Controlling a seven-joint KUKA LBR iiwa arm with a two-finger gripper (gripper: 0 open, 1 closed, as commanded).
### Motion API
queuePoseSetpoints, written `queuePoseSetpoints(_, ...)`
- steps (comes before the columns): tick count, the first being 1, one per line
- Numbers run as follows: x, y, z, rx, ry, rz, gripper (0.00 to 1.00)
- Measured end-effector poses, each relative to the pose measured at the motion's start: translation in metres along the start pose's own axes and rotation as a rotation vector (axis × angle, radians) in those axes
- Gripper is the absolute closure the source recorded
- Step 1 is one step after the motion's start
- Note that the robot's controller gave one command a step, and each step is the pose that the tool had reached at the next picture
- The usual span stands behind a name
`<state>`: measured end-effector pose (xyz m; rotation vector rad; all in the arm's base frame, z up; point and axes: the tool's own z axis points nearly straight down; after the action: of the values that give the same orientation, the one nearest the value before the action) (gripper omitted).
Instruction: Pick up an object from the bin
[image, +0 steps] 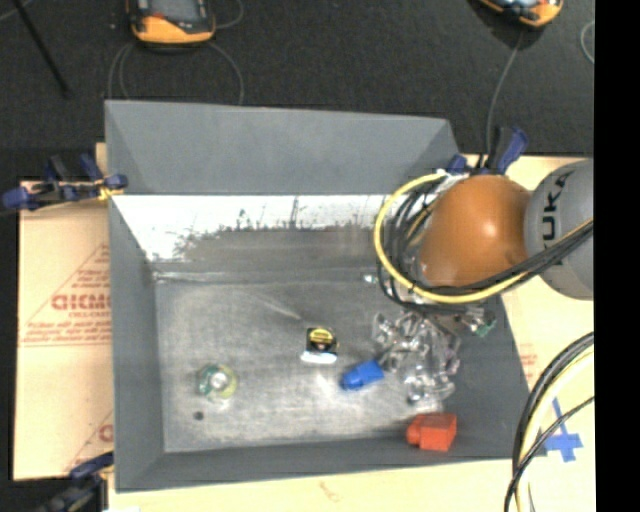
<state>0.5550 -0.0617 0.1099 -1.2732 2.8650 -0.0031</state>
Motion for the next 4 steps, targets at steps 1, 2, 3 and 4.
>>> queuePoseSetpoints(1, 0.000, 0.000, 0.001, -0.002, 0.000, 0.003, 0.00)
queuePoseSetpoints(2, 0.001, 0.048, 0.037, 0.002, -0.003, -0.141, 0.00)
queuePoseSetpoints(3, -0.001, 0.046, 0.034, 0.006, -0.008, -0.141, 1.00)
queuePoseSetpoints(4, -0.001, 0.046, 0.034, 0.007, -0.008, -0.143, 1.00)
